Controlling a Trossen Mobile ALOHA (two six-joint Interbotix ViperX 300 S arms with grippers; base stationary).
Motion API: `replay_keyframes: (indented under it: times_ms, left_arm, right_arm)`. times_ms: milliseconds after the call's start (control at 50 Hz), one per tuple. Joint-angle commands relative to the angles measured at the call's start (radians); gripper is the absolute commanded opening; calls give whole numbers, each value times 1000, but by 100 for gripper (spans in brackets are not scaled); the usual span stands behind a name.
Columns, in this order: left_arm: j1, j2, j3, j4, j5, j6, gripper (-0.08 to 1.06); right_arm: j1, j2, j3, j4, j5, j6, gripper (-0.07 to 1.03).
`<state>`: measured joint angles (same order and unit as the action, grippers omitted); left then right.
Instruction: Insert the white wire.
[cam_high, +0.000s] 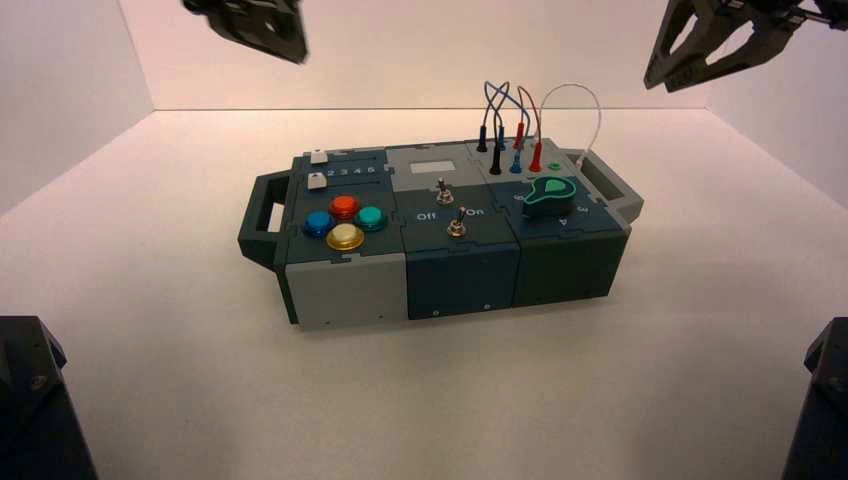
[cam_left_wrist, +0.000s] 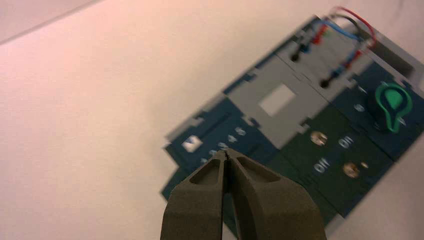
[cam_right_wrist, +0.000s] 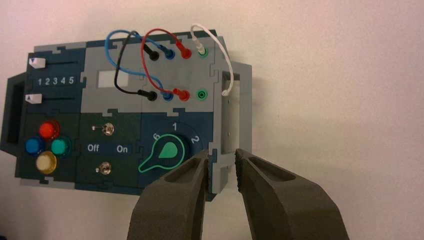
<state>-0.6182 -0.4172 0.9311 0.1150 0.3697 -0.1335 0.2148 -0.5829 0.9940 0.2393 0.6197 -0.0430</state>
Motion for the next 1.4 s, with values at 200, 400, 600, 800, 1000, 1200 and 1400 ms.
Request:
replay_keyframes:
  times_ms: [200,400,600,800,1000,1200,1400]
  left_arm:
    - [-109,103,-106,-114,101,-12,-3]
    - [-176,135,-124,-179,98,-21,-3]
    - [-216,160,-137,-184,86,-40,-3]
    - [-225,173,-138,-184,66,-52,-3]
    - [-225,176,-138,-186,49,-52,-3]
    - [-225,193,-138,-187,20,-52,-3]
    - [-225,210,-138,-187,14,-52,-3]
  right_arm:
    - [3,29,-46,5,-12,-2,32]
    - [3,66,-58,2,-23,-3,32]
    - [3,137,-77,2,-32,-3,32]
    - [3,181,-103,2,-57,-5,32]
    - [3,210,-107,2,-77,-9,44]
    - [3,245,-110,2,-83,-12,49]
    - [3,284,-121,3,-103,-15,49]
